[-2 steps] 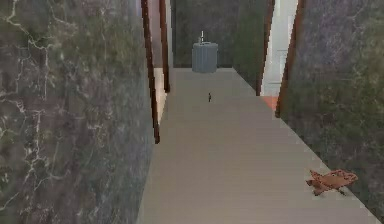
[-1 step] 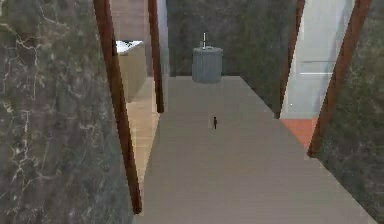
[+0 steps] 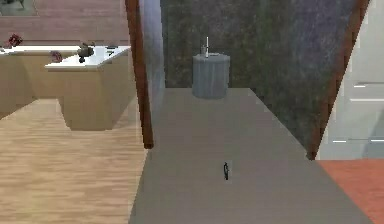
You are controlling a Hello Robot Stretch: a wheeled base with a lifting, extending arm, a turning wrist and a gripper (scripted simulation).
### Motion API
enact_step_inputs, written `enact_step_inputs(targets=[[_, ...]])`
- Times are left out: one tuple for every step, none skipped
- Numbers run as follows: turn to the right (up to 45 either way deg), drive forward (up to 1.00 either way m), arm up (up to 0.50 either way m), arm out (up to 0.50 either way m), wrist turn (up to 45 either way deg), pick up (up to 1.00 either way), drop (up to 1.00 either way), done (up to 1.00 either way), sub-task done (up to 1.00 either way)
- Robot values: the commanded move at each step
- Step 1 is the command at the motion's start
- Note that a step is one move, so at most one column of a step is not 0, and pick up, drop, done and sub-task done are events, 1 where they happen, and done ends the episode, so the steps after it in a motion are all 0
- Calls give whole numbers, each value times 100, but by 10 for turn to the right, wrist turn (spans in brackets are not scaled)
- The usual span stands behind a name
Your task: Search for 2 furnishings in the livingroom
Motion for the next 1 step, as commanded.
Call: enact_step_inputs(targets=[[0,100,0,0,0,0,0,0,0]])
